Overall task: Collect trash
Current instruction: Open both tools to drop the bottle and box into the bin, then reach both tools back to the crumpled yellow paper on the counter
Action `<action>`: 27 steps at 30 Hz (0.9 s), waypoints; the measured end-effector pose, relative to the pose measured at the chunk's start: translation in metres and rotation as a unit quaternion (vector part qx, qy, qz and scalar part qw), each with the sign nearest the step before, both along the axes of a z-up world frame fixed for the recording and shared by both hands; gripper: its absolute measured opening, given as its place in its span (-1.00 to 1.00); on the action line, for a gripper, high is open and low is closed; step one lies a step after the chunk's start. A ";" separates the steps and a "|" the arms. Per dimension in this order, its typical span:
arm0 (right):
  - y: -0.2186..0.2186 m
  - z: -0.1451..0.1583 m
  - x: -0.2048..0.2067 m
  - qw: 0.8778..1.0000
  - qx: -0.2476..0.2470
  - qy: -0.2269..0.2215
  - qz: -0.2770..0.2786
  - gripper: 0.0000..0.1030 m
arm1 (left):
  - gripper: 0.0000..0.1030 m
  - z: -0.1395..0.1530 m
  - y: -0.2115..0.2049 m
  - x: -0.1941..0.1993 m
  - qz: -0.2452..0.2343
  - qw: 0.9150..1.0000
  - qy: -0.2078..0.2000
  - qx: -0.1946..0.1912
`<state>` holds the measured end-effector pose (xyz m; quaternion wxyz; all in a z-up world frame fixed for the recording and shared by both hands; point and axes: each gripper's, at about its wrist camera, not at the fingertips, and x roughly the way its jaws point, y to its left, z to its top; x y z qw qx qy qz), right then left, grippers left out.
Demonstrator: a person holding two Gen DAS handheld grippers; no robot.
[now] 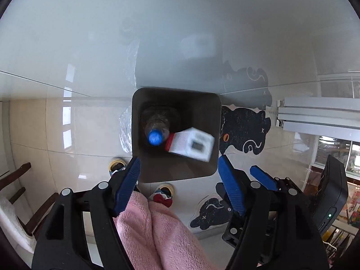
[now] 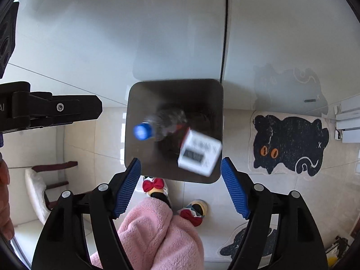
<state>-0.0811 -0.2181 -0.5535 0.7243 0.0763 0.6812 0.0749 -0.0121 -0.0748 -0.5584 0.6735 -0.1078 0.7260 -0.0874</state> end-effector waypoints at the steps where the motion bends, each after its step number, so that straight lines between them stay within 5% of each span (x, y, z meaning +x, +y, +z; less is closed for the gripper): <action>1: 0.001 0.001 0.000 1.000 -0.003 0.000 0.001 0.47 | 0.31 0.003 0.001 0.000 0.002 1.000 -0.003 0.004; 8: -0.008 0.029 -0.012 1.000 -0.023 -0.011 0.009 0.57 | 0.46 0.036 0.016 -0.002 0.012 1.000 -0.021 0.019; 13: -0.021 0.078 -0.019 1.000 -0.011 -0.028 -0.005 0.85 | 0.56 0.084 0.025 -0.019 0.021 0.998 -0.049 0.017; 21: -0.029 0.189 -0.029 0.995 -0.014 -0.095 -0.014 0.94 | 0.73 0.197 0.033 -0.048 0.003 0.989 -0.144 0.028; 27: -0.029 0.281 -0.023 0.982 -0.004 -0.185 -0.024 0.94 | 0.84 0.270 0.056 -0.053 0.018 0.977 -0.211 0.021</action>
